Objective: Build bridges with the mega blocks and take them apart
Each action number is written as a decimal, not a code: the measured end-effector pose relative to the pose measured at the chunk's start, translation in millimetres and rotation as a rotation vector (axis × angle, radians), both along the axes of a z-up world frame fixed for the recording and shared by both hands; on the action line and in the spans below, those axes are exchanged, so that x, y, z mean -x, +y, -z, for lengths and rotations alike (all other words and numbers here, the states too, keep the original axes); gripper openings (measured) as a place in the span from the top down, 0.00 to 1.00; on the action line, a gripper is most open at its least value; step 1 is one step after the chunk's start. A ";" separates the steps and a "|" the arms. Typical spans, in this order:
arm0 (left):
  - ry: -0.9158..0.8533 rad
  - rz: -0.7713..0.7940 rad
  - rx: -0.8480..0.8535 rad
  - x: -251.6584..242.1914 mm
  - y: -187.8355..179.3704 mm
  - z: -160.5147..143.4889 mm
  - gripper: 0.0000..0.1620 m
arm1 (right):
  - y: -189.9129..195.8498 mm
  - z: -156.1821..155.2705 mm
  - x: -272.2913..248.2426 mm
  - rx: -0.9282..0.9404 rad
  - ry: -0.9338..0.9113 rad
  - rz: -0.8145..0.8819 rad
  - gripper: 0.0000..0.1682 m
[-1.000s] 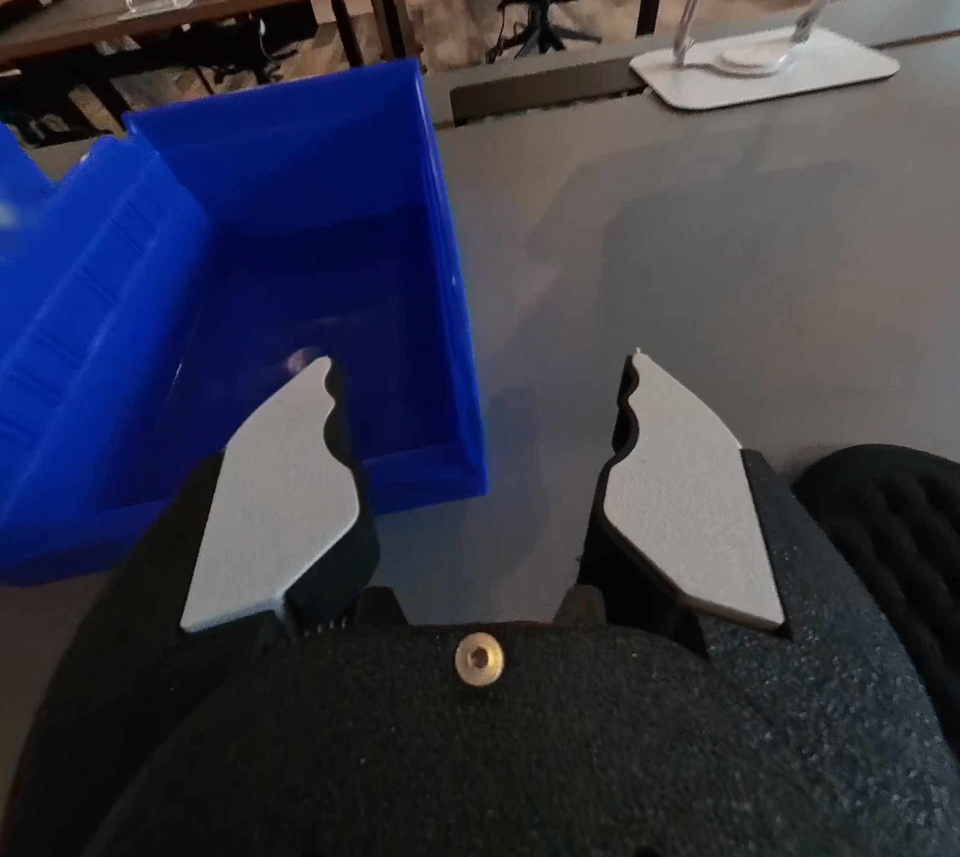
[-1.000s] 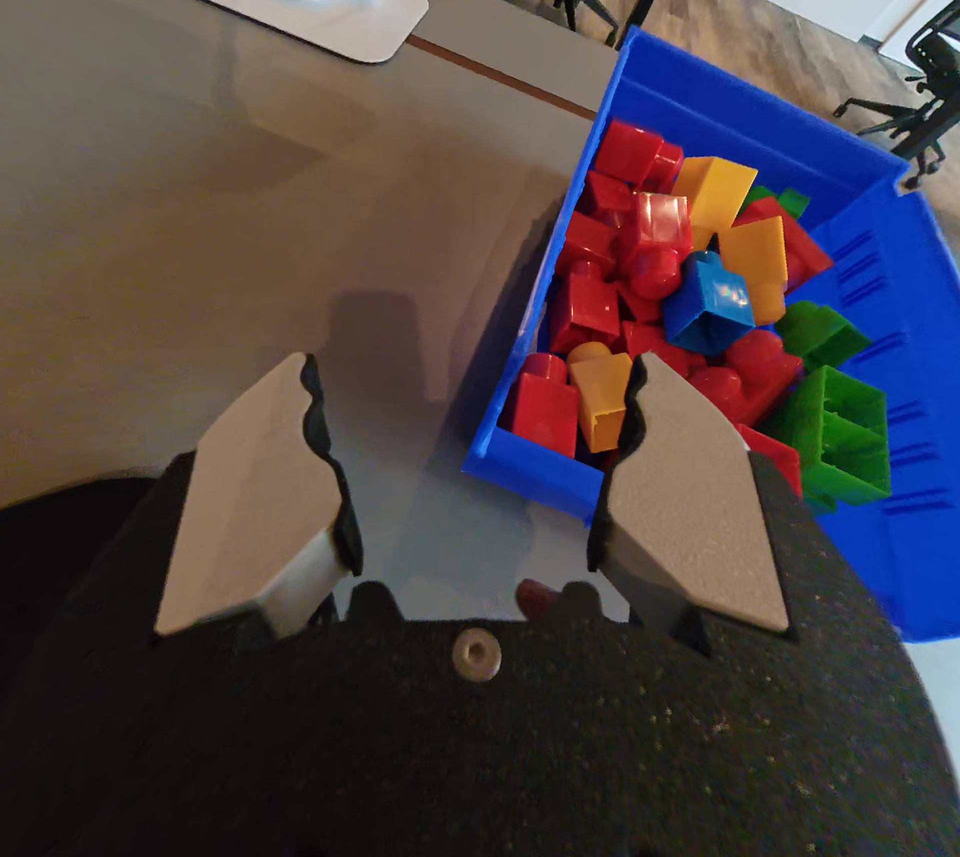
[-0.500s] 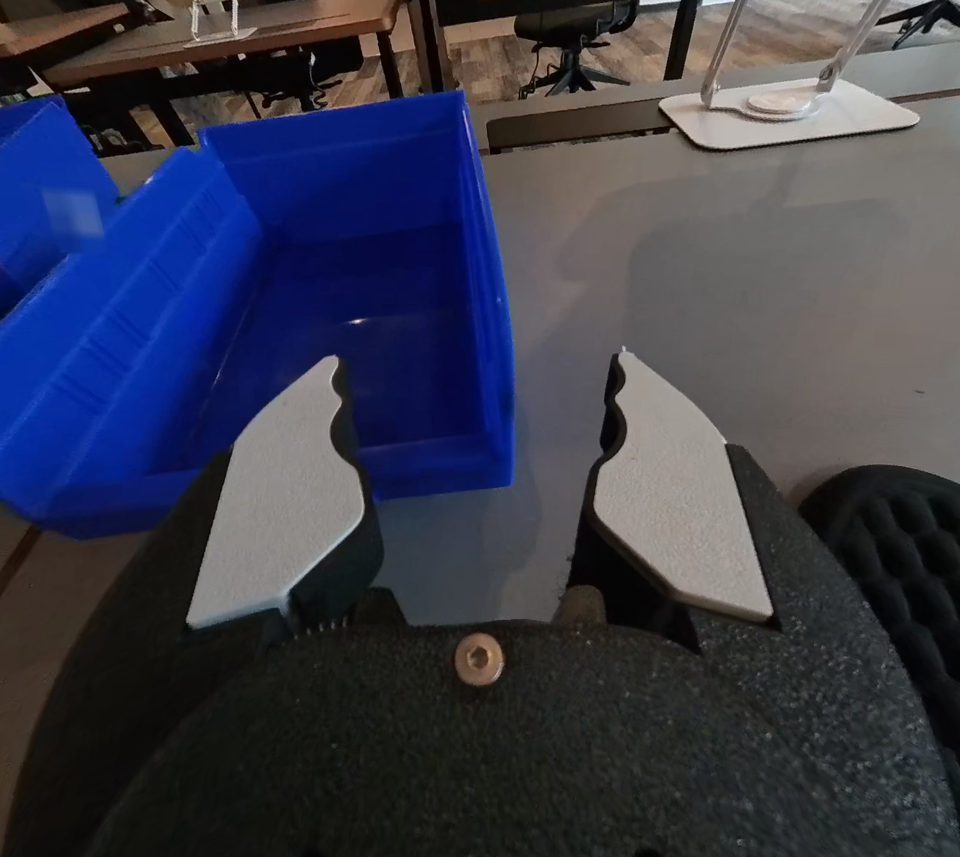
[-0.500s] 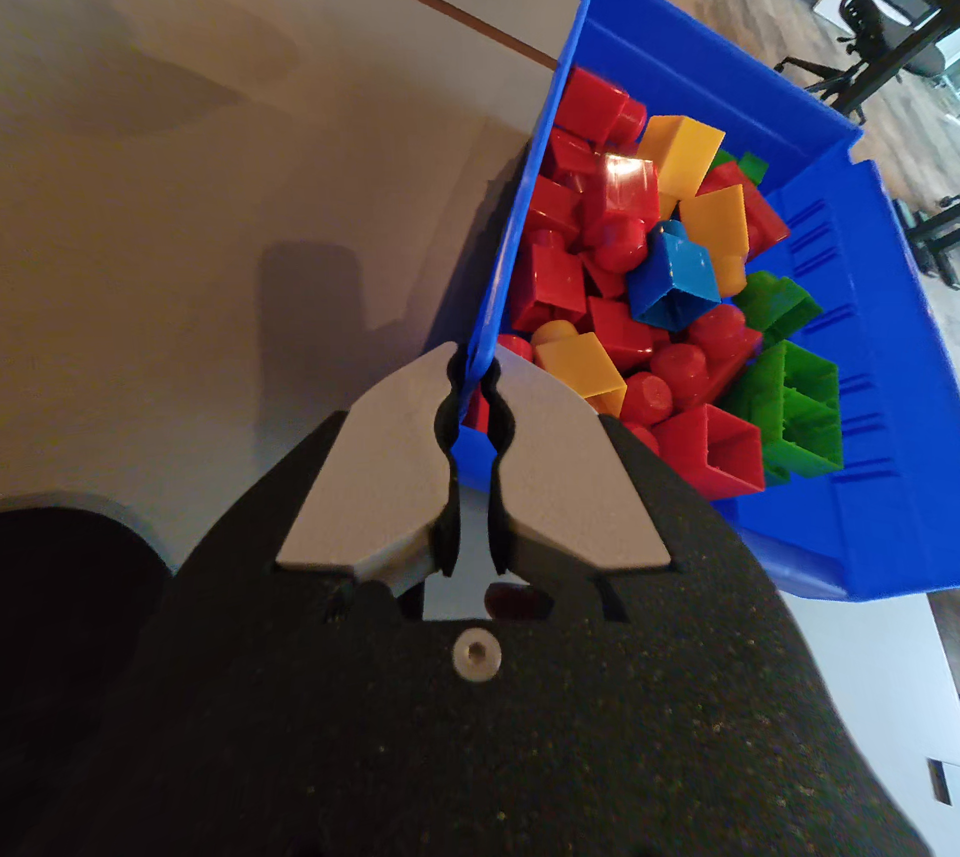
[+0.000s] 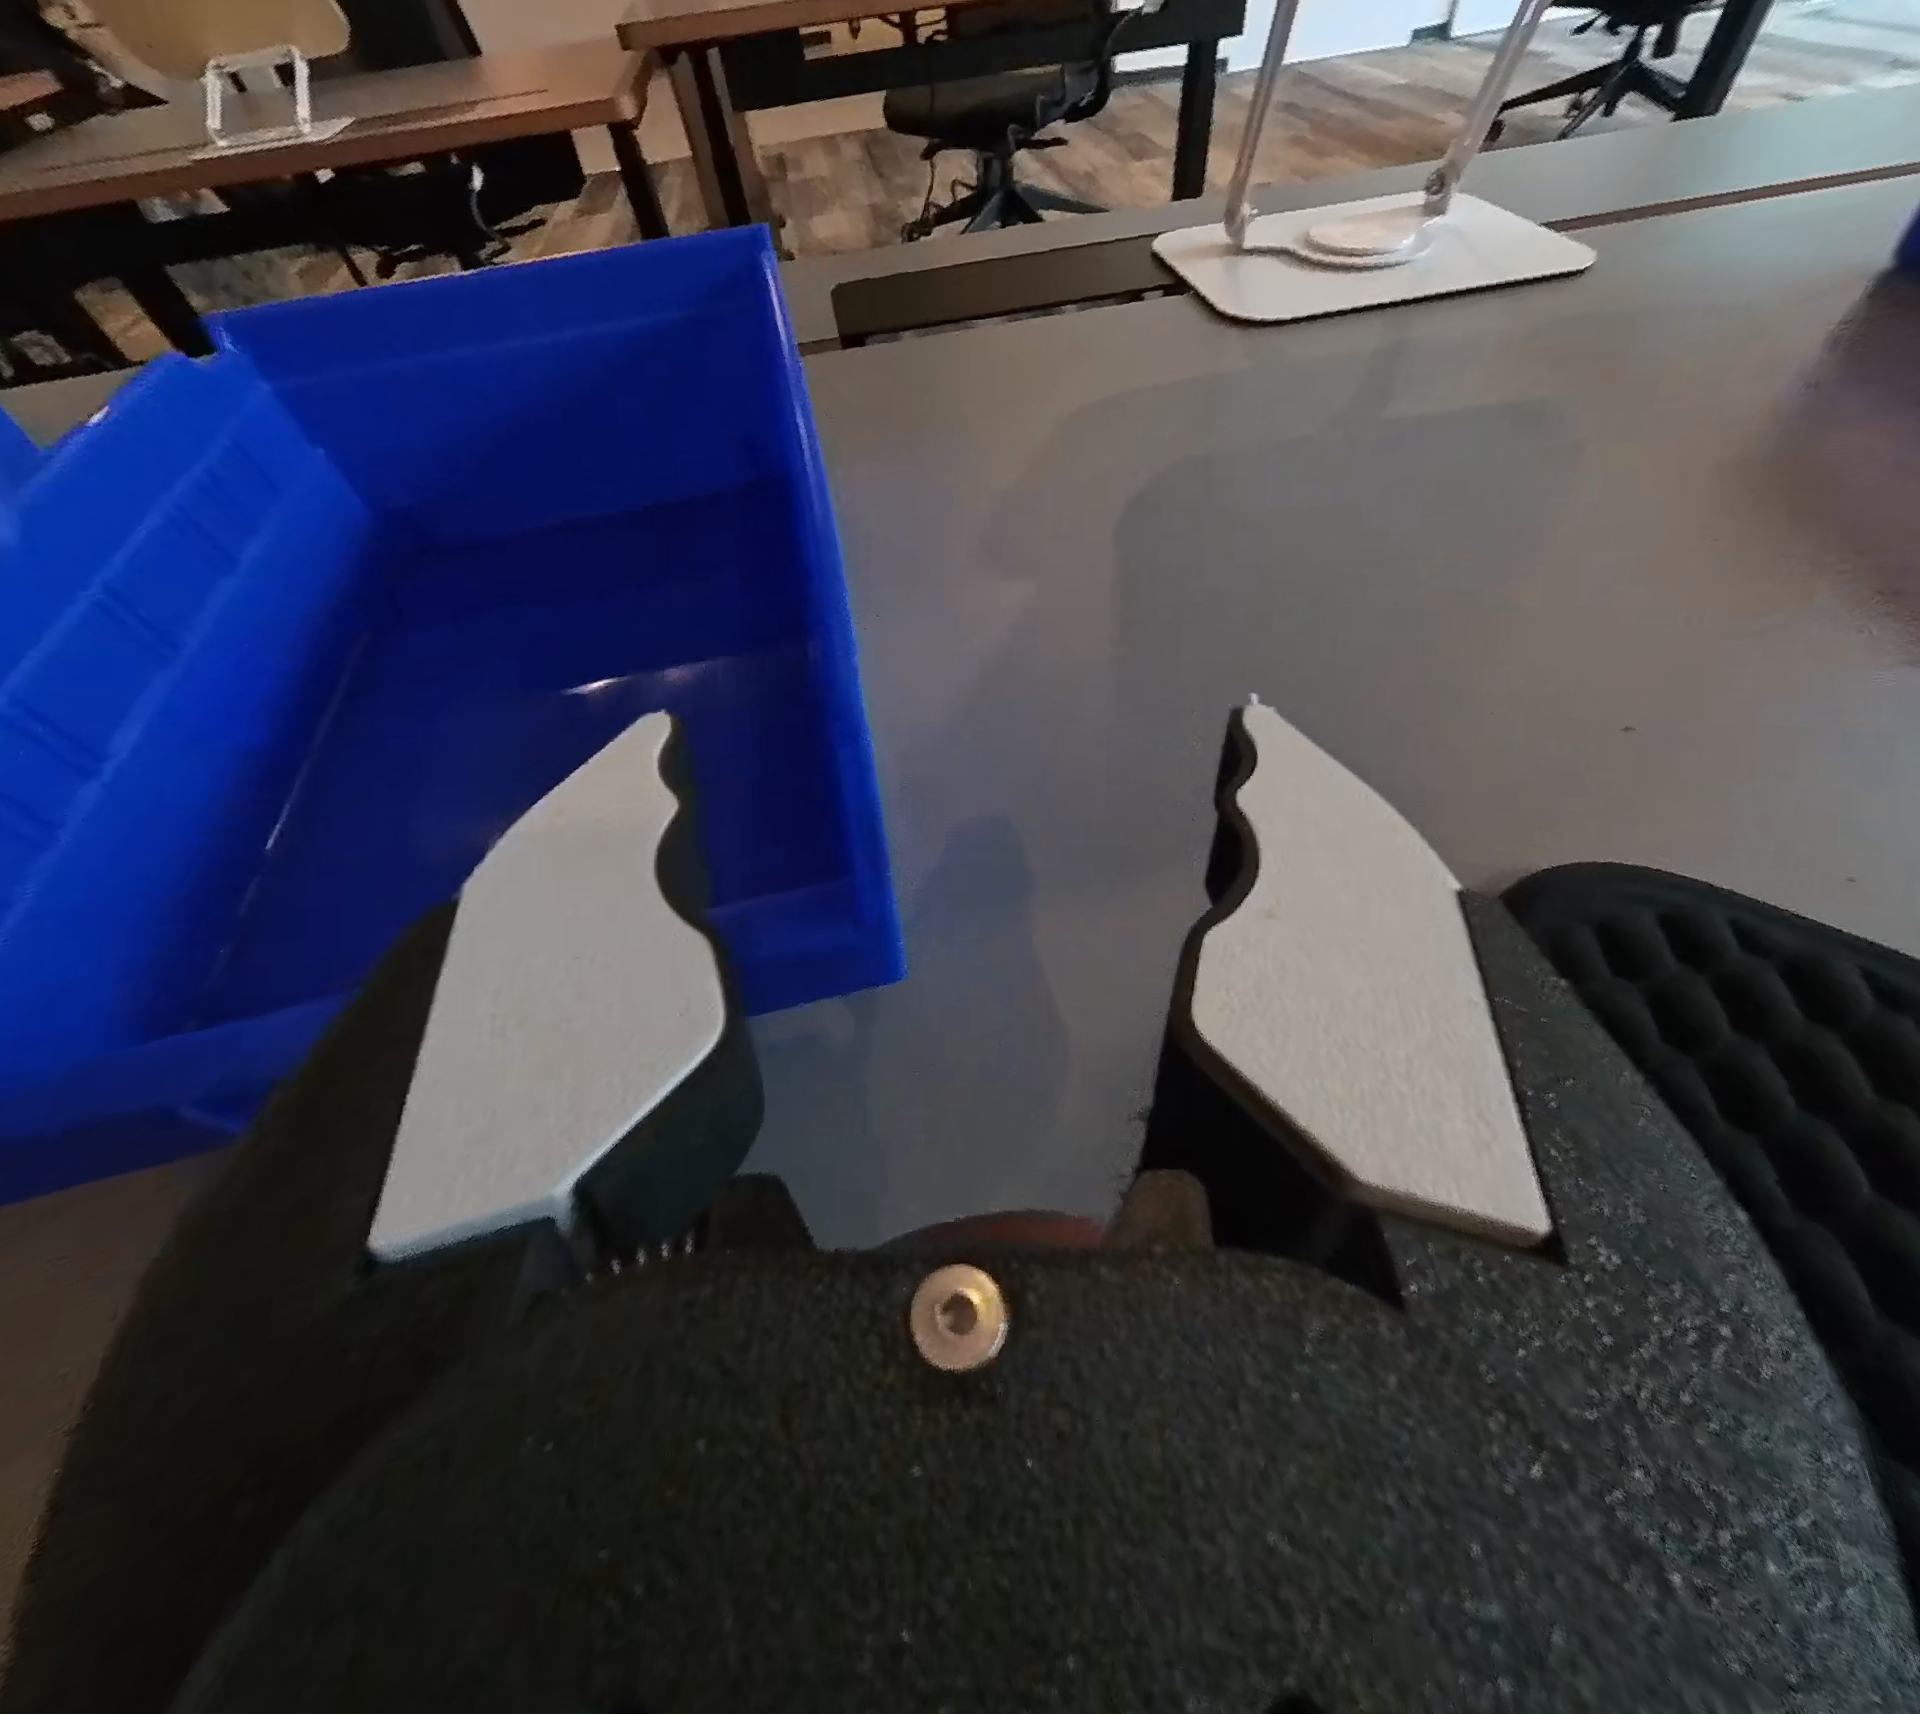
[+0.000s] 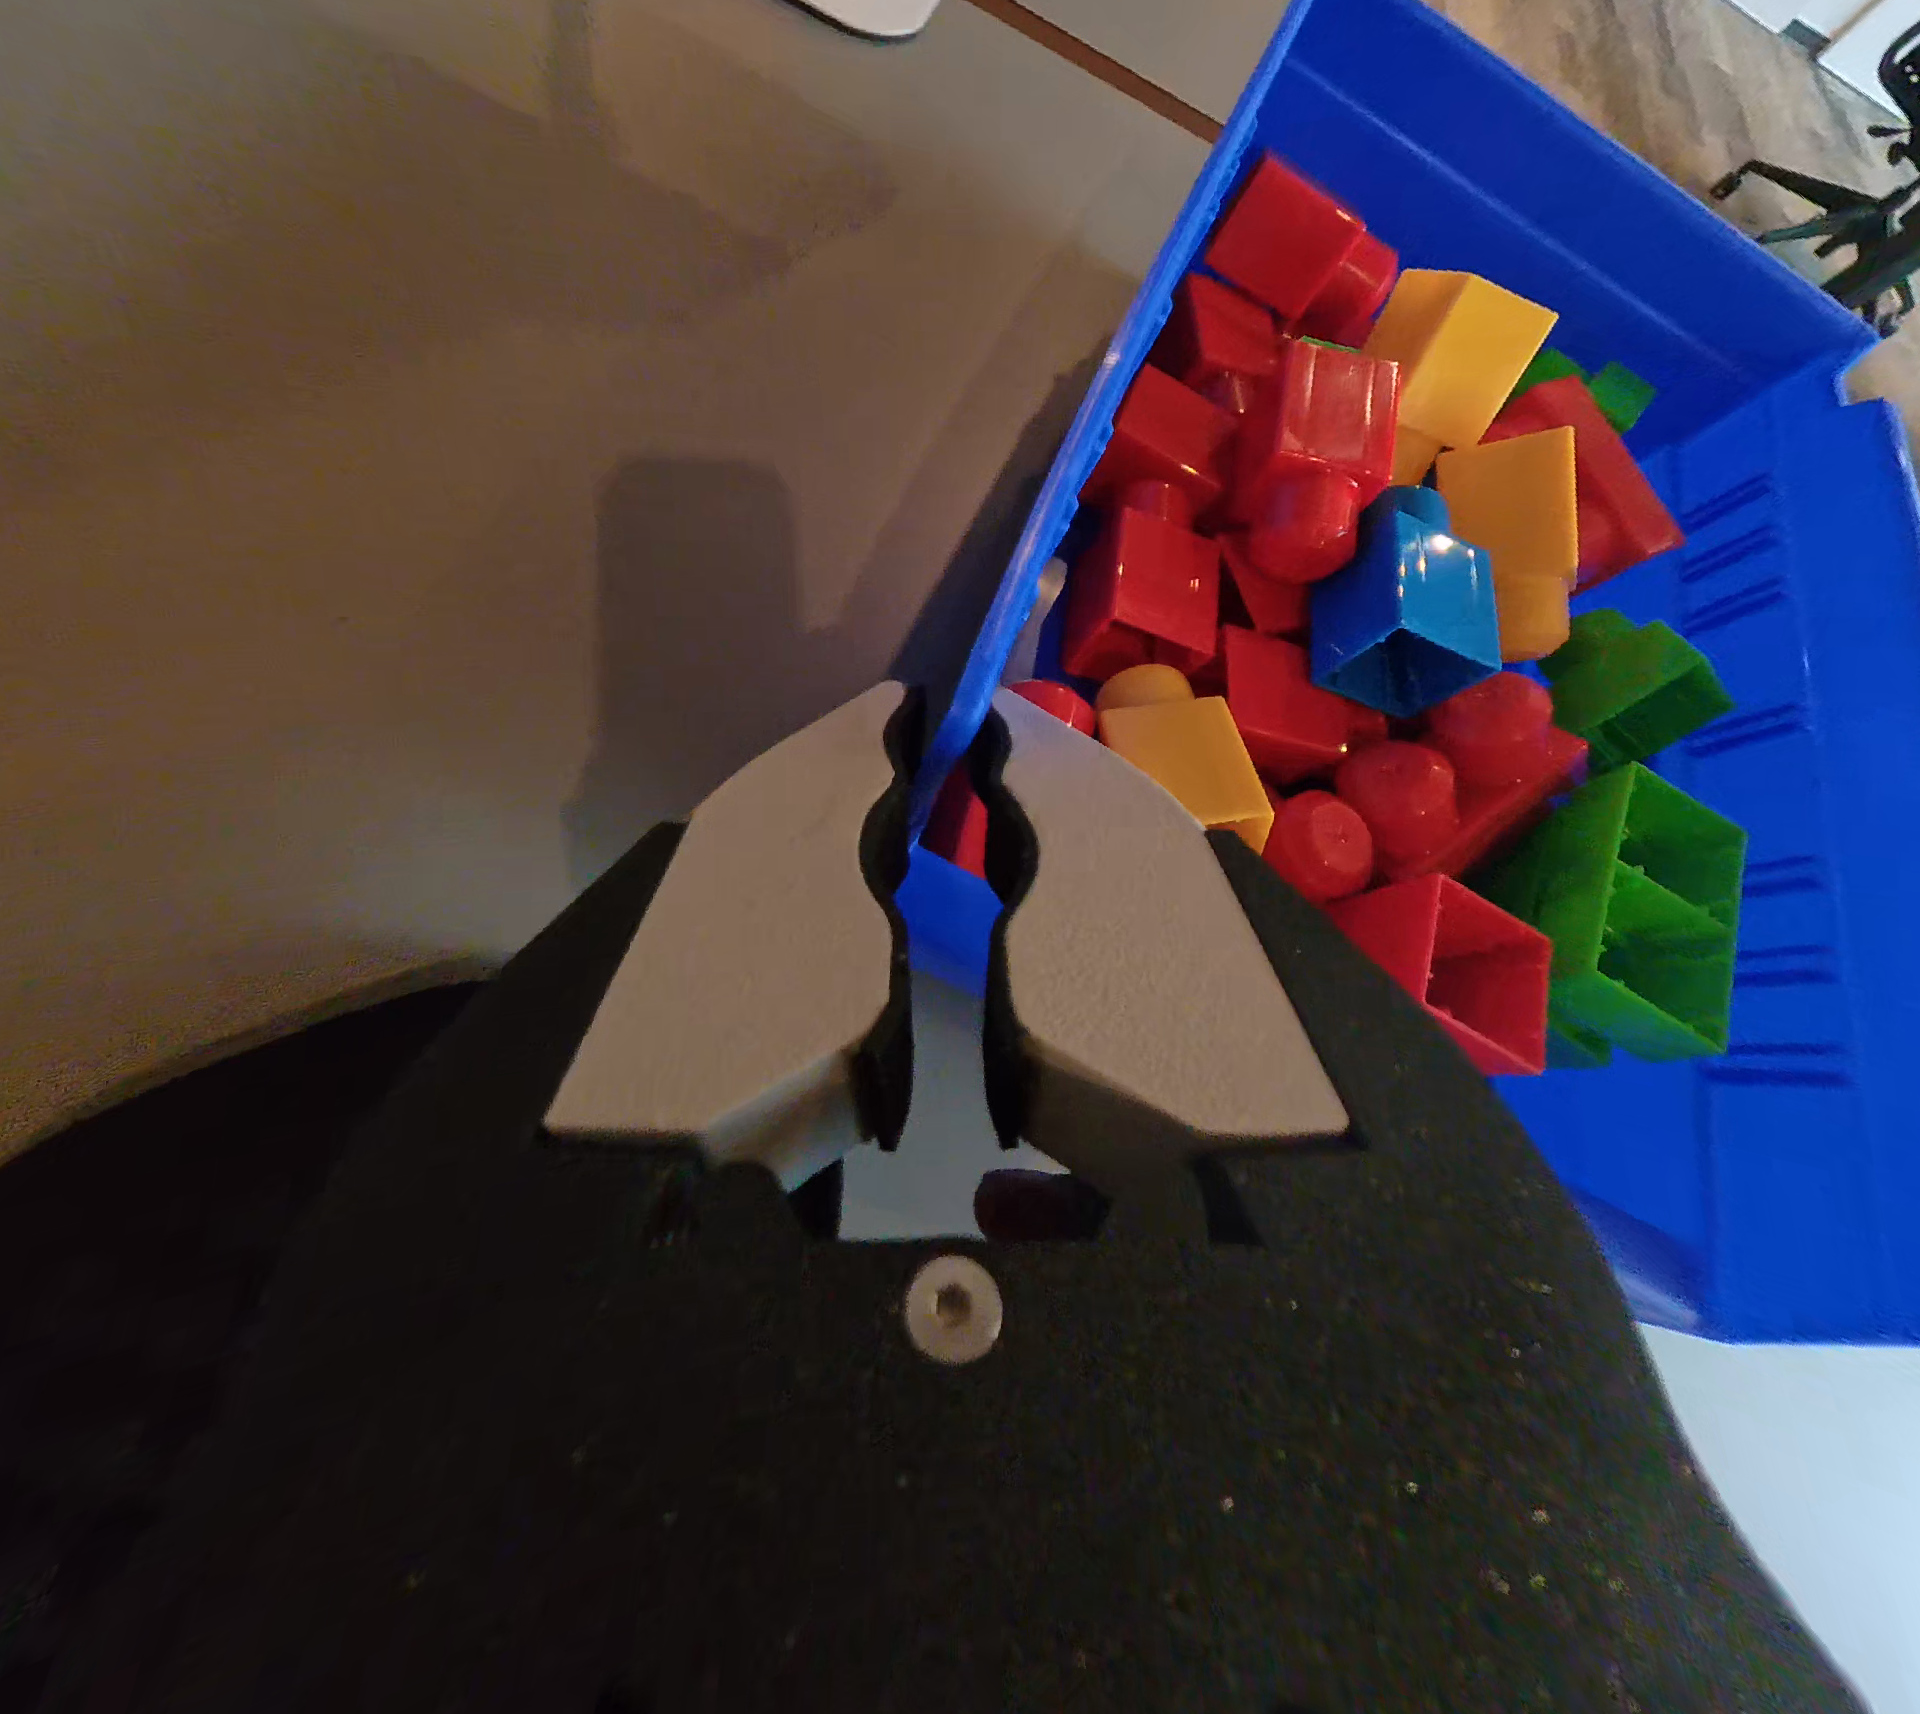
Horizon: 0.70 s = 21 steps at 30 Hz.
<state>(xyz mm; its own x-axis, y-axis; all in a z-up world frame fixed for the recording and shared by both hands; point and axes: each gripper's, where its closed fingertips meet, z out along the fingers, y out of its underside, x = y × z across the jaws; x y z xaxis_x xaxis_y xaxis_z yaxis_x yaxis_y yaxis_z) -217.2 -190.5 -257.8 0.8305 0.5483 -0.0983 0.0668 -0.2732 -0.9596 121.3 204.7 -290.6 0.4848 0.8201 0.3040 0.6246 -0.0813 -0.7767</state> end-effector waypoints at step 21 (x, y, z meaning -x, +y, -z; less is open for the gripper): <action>0.030 0.161 -0.003 -33.8 -8.3 -9.1 0.43 | -72.1 -0.9 67.7 -0.017 0.041 -0.085 0.95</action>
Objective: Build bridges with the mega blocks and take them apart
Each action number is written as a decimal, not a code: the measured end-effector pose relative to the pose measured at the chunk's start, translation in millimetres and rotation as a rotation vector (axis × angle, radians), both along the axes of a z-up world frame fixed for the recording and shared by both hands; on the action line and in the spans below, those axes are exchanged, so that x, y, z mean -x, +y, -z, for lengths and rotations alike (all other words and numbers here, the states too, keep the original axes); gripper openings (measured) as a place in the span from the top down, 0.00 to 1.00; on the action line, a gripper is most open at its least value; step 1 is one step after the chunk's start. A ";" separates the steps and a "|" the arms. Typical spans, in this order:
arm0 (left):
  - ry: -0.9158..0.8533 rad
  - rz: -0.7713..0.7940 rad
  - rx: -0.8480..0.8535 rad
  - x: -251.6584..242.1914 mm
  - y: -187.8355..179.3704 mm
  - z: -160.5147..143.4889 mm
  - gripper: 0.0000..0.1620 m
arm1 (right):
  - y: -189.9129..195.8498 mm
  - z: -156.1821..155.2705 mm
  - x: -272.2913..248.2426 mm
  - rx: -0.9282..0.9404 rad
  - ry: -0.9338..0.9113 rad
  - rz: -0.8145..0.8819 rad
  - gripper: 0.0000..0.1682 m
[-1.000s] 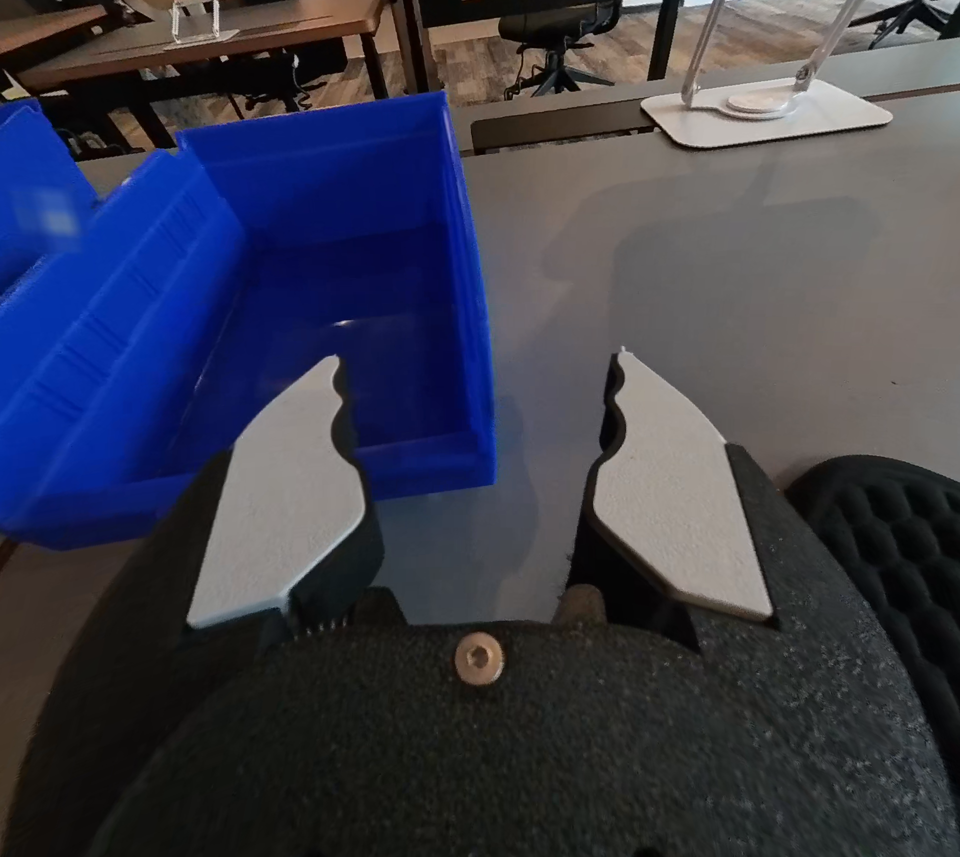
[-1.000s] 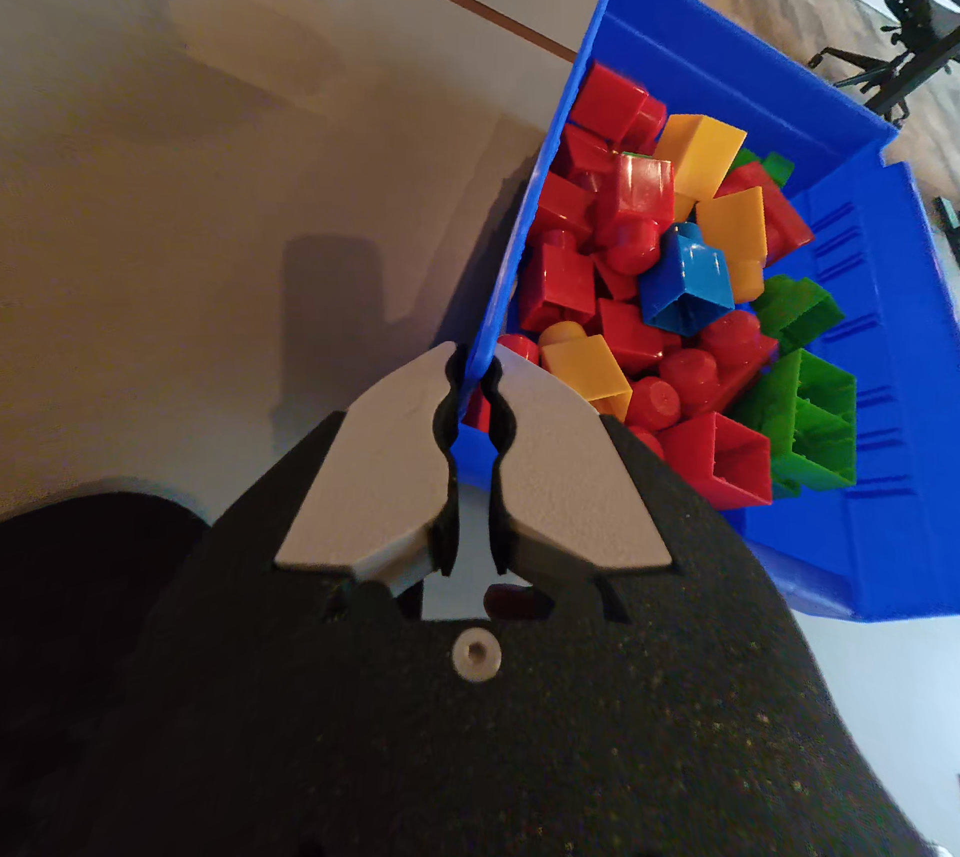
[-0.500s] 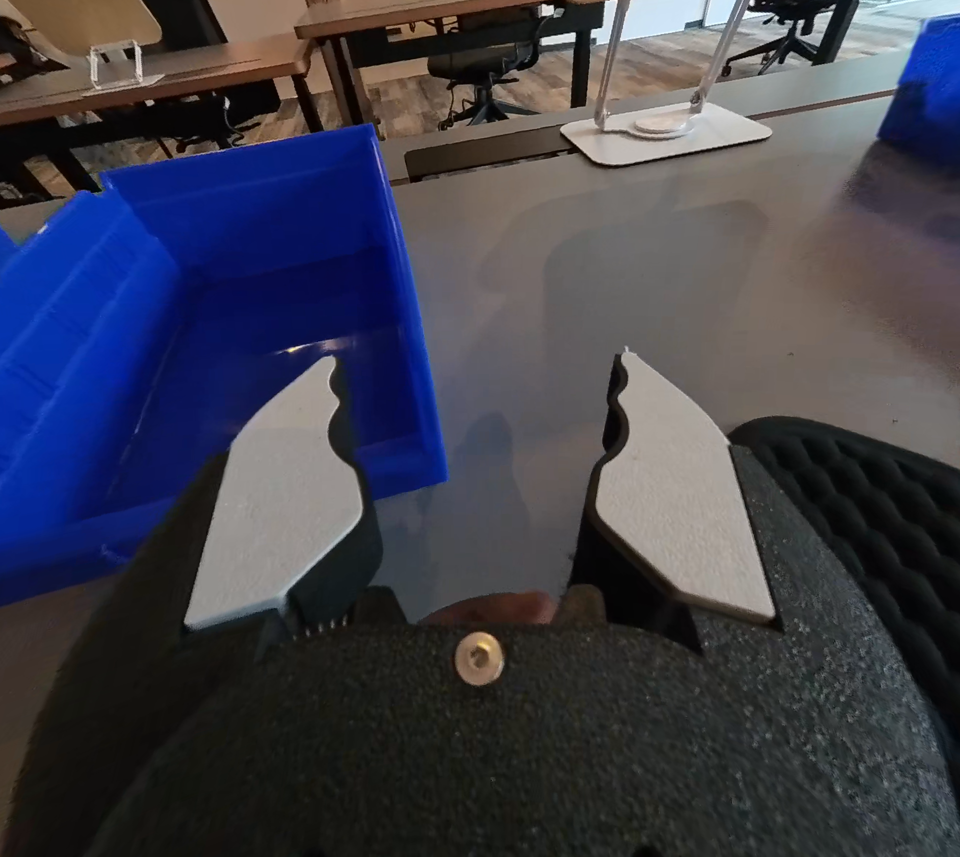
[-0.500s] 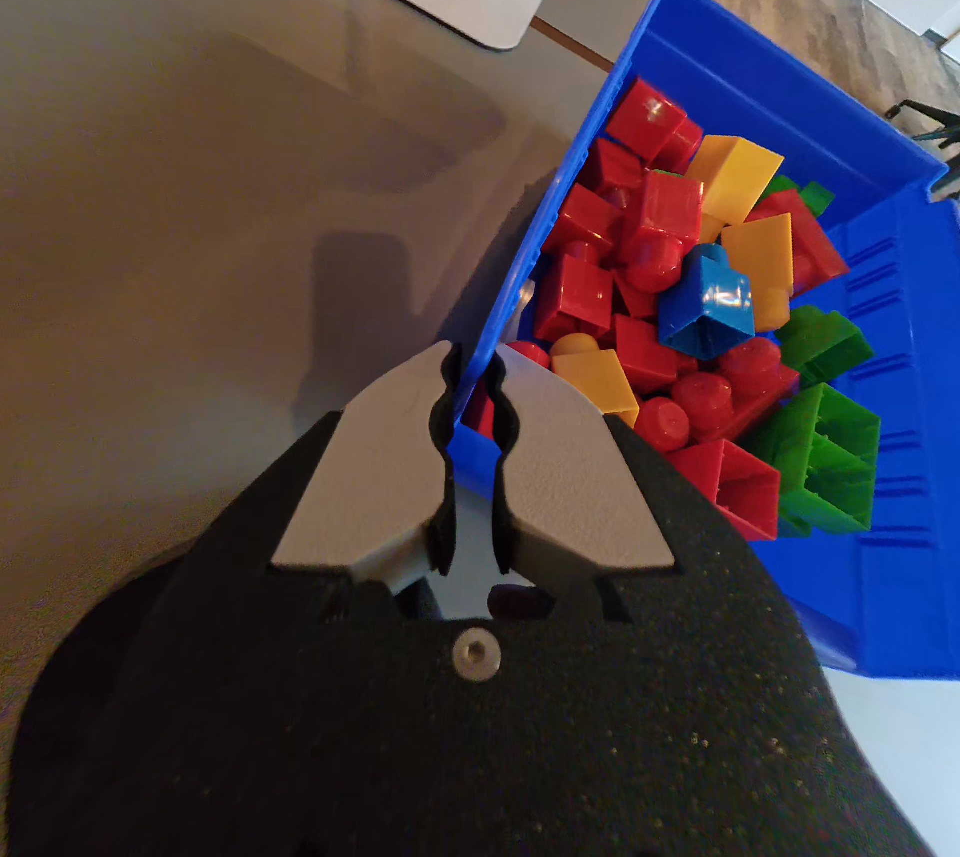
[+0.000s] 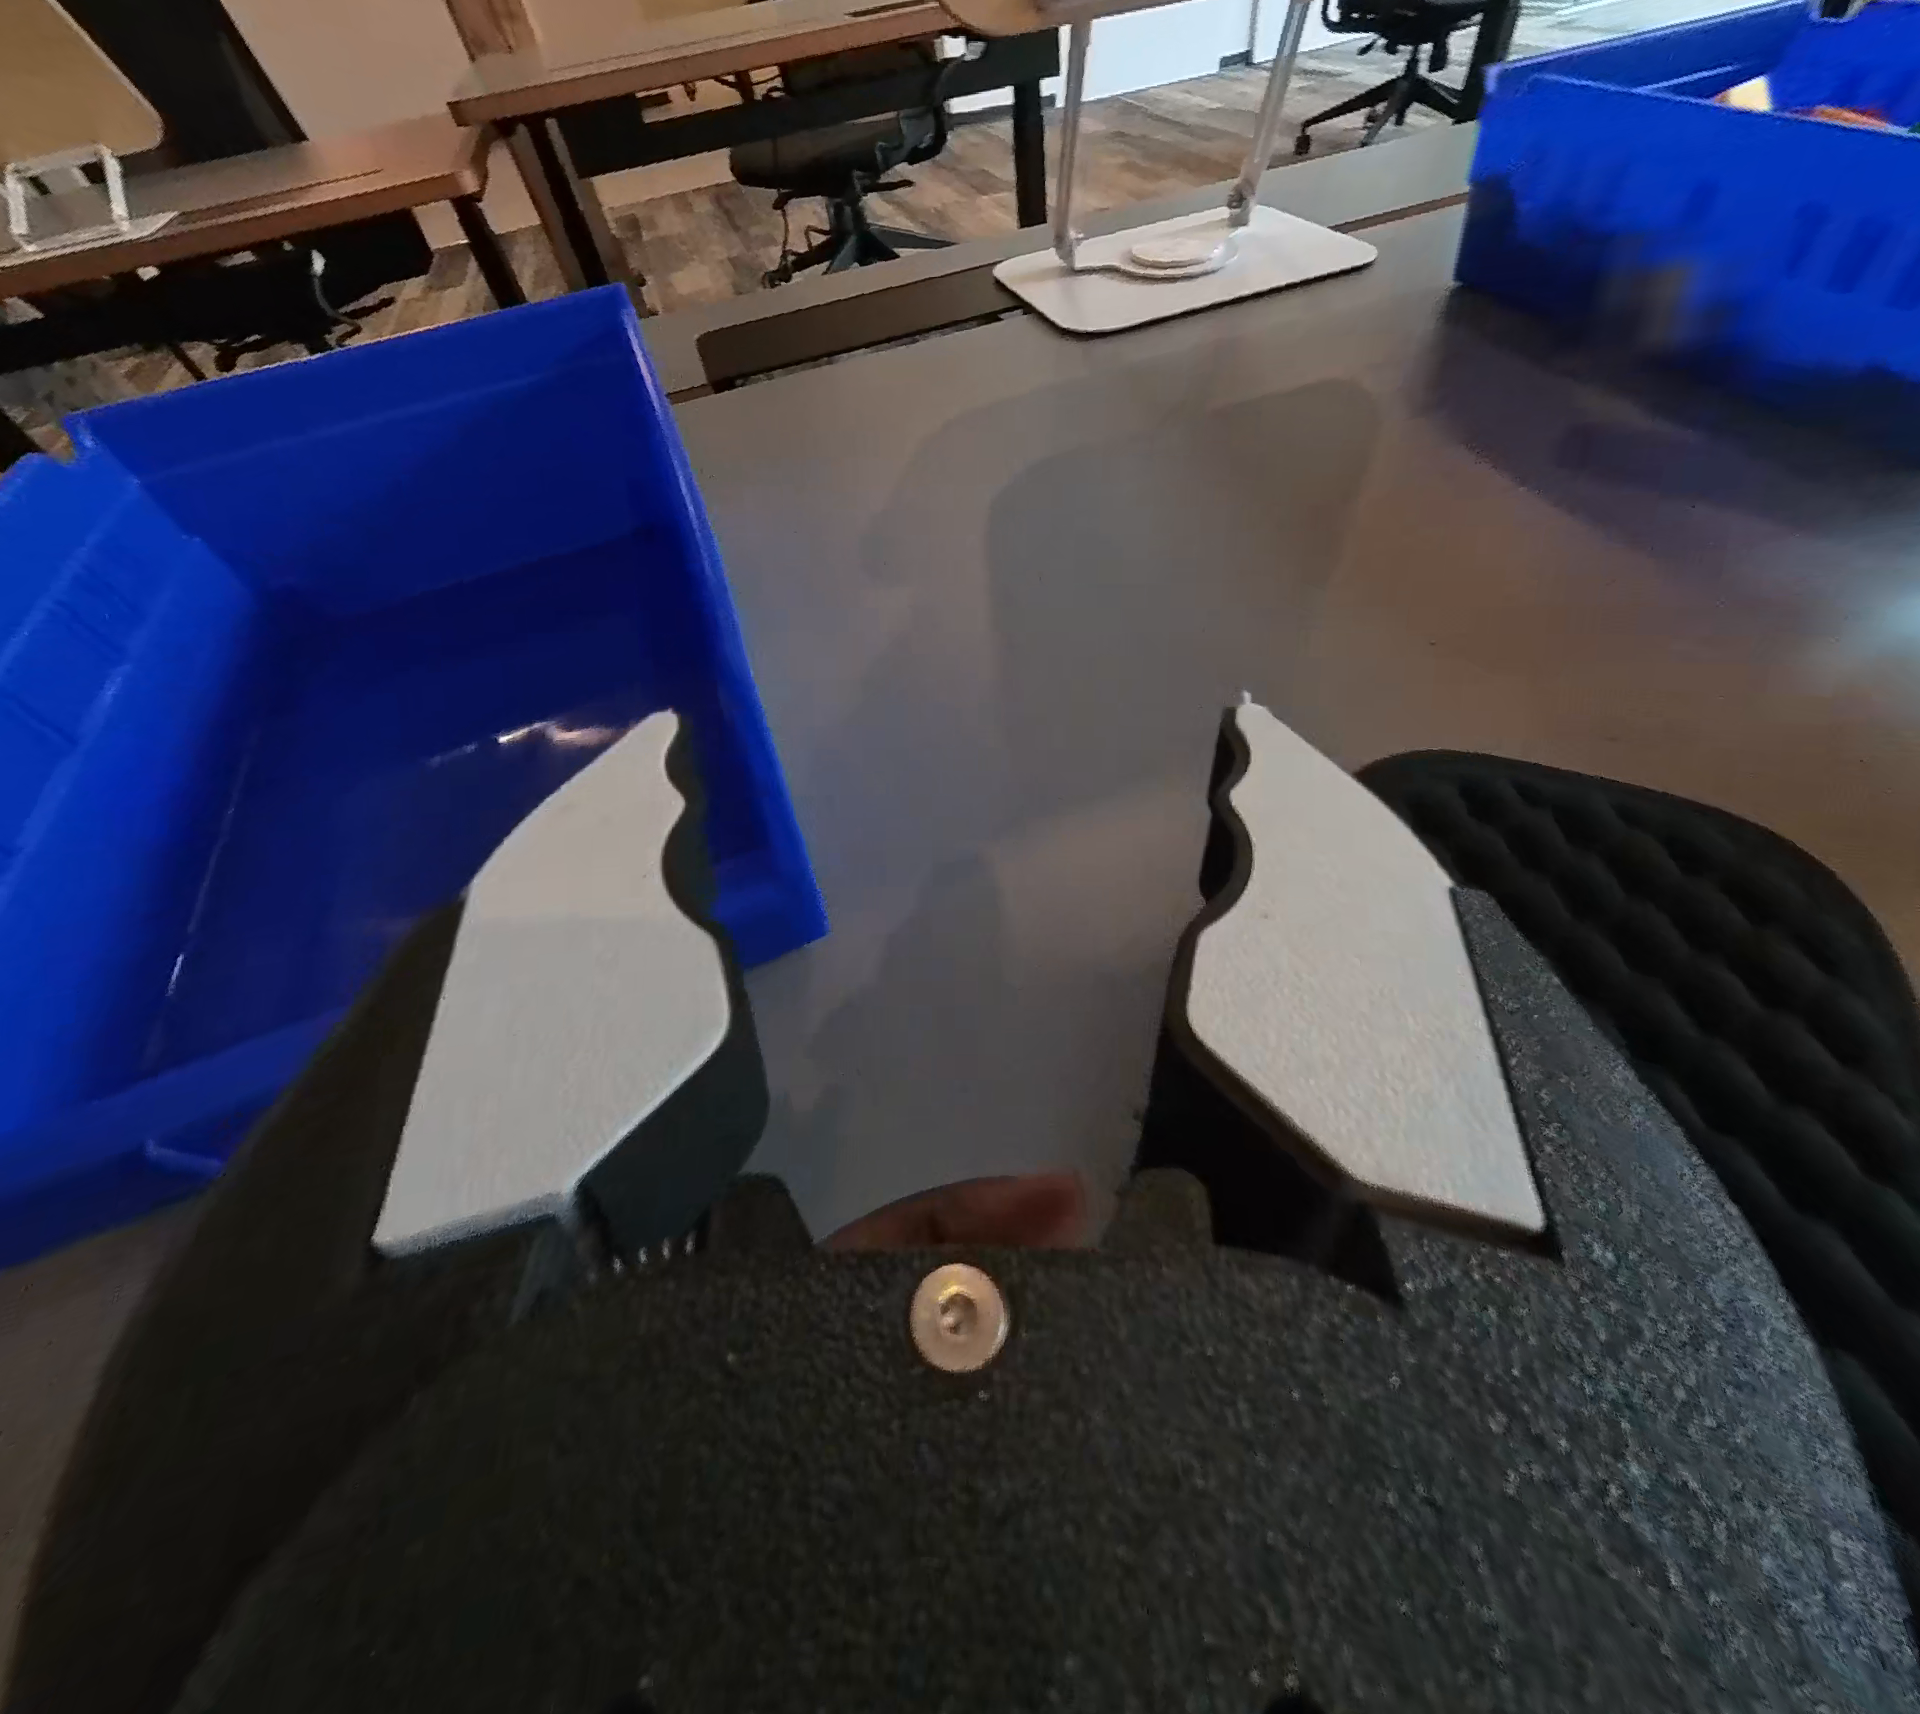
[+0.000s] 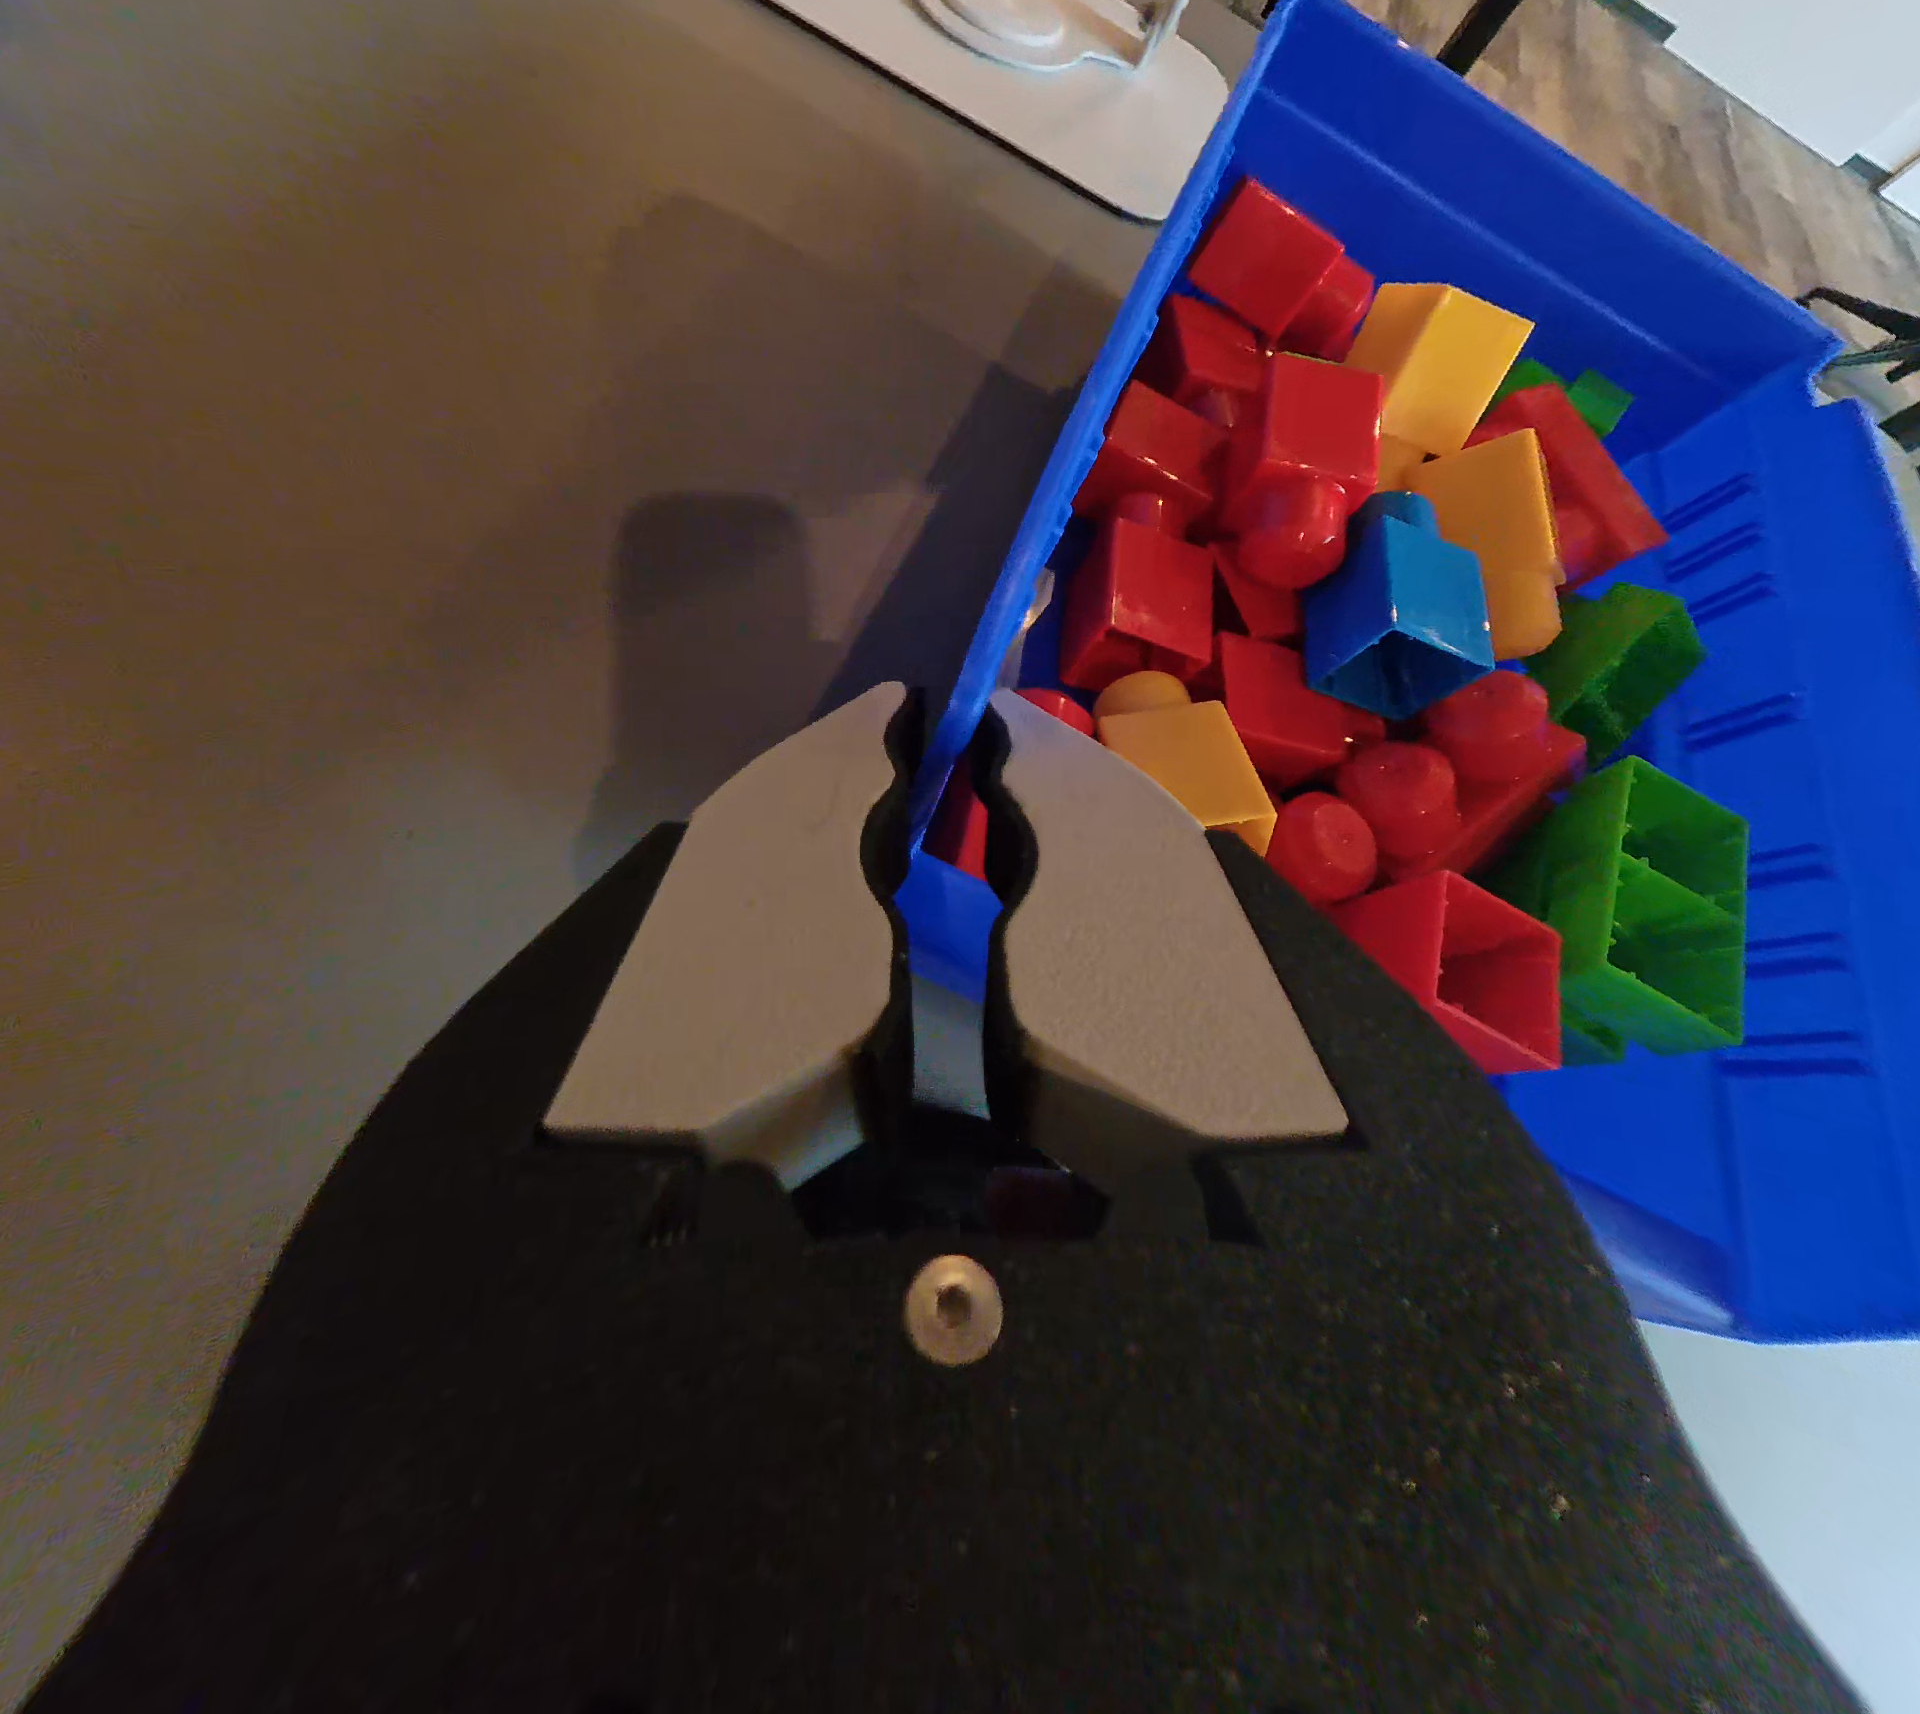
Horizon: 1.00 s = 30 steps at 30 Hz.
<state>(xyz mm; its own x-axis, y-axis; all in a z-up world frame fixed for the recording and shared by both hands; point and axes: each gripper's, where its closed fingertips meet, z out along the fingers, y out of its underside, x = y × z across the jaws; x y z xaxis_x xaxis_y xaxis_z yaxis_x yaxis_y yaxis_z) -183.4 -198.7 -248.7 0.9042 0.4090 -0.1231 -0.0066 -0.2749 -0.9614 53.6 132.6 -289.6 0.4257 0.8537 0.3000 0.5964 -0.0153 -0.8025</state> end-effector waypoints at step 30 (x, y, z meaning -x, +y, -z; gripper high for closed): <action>-0.006 0.110 0.027 -15.8 -3.4 7.3 0.44 | -58.3 -1.0 50.7 -0.033 0.021 -0.115 0.94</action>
<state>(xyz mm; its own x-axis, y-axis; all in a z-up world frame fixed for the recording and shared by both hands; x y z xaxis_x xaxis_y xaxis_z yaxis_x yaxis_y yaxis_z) -167.6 -202.2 -256.0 0.9440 0.3042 -0.1275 -0.0326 -0.2988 -0.9538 2.9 74.4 -288.6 0.3321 0.8871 0.3205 0.5759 0.0784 -0.8138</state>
